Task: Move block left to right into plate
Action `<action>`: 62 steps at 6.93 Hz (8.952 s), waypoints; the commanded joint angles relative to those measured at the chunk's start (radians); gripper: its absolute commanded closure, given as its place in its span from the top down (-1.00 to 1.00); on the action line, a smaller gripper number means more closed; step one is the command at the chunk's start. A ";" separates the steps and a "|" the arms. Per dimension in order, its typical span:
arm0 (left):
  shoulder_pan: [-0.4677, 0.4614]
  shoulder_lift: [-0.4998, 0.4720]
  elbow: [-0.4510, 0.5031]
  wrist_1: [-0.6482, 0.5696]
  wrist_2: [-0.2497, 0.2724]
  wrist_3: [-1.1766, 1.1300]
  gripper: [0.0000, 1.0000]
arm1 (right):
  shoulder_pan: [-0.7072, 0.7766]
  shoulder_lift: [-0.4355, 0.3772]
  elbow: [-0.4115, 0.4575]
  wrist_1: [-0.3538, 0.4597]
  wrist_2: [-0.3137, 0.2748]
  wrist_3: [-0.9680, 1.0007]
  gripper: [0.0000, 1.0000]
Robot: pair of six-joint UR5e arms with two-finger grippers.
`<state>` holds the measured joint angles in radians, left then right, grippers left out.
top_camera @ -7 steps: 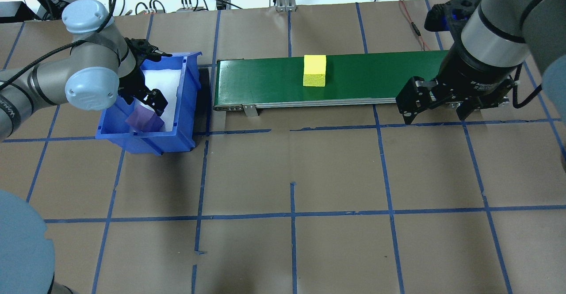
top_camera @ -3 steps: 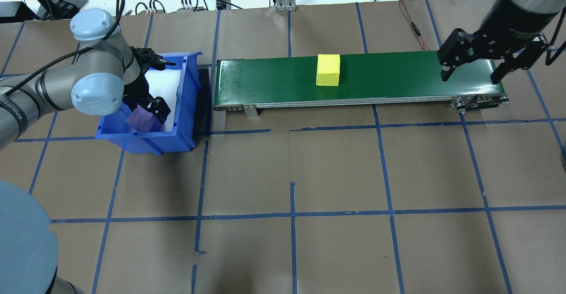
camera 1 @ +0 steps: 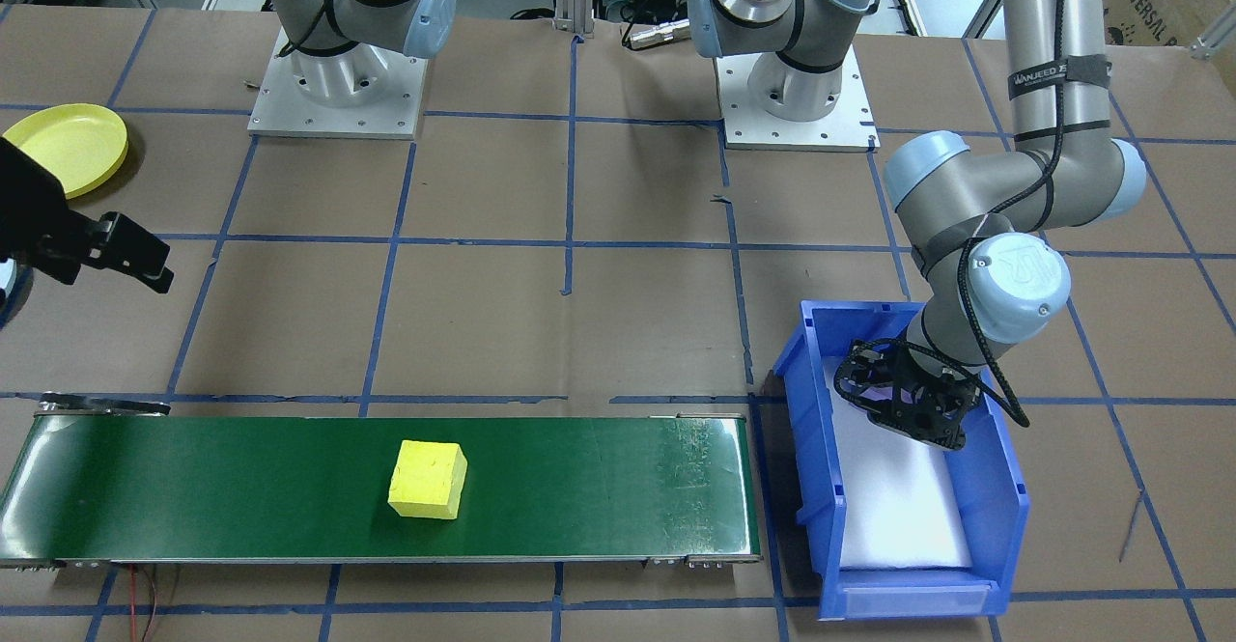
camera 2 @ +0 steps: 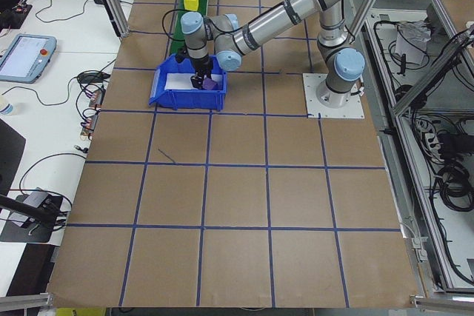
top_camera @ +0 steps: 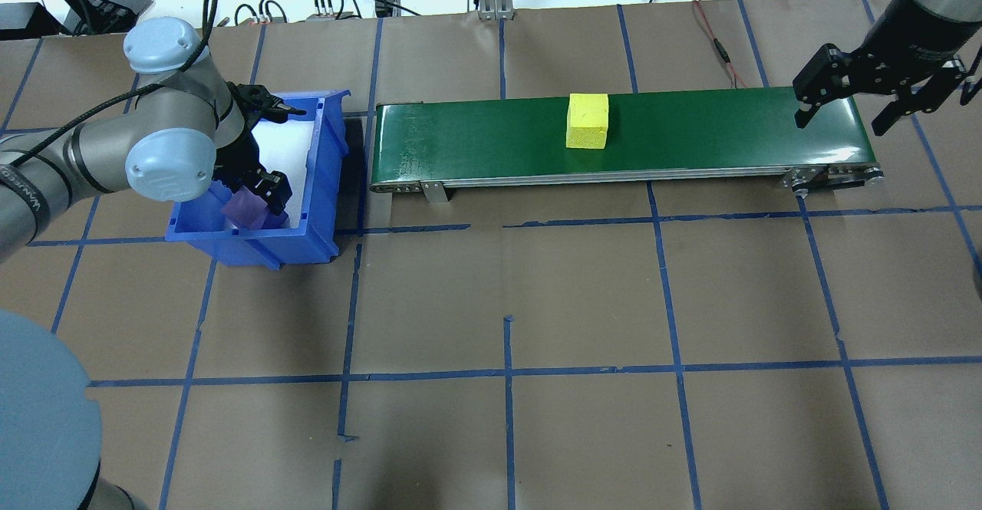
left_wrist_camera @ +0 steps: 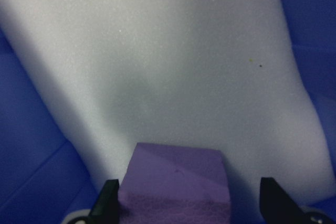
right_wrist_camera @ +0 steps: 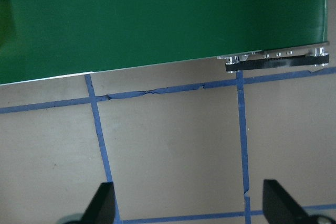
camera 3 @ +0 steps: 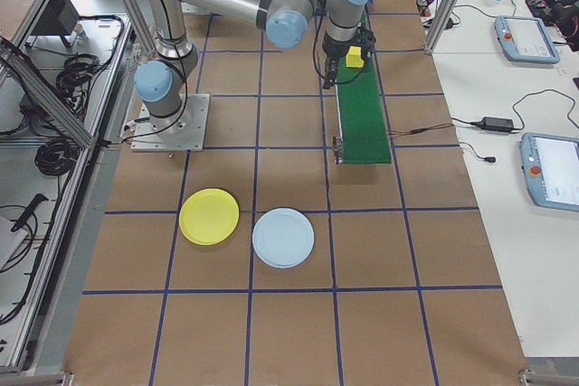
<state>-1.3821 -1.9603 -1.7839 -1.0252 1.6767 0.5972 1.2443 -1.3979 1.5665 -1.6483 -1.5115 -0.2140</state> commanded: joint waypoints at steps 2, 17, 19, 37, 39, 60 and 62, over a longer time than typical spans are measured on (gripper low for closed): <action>-0.002 0.026 0.029 0.007 -0.003 -0.008 -0.23 | -0.003 0.053 0.041 -0.178 0.093 -0.051 1.00; -0.316 -0.014 0.150 0.212 -0.249 -0.439 1.00 | -0.003 0.173 0.110 -0.472 0.260 -0.079 1.00; -0.299 0.017 0.155 0.203 -0.205 -0.430 1.00 | -0.003 0.198 0.110 -0.499 0.312 -0.081 1.00; -0.101 0.443 0.136 -0.475 -0.035 -0.464 1.00 | -0.263 0.044 0.152 -0.404 0.251 -0.165 -0.83; -0.101 0.440 0.127 -0.466 -0.104 -0.456 1.00 | -0.365 0.005 0.161 -0.275 -0.028 -0.197 -0.83; -0.233 0.400 0.115 -0.363 -0.130 -0.570 1.00 | -0.358 -0.007 0.181 -0.206 0.240 -0.169 1.00; -0.233 0.399 0.115 -0.365 -0.132 -0.570 1.00 | -0.267 0.007 0.168 -0.298 0.241 -0.017 1.00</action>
<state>-1.6152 -1.5605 -1.6690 -1.3885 1.5461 0.0275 0.9246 -1.4007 1.7415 -1.8848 -1.2764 -0.3075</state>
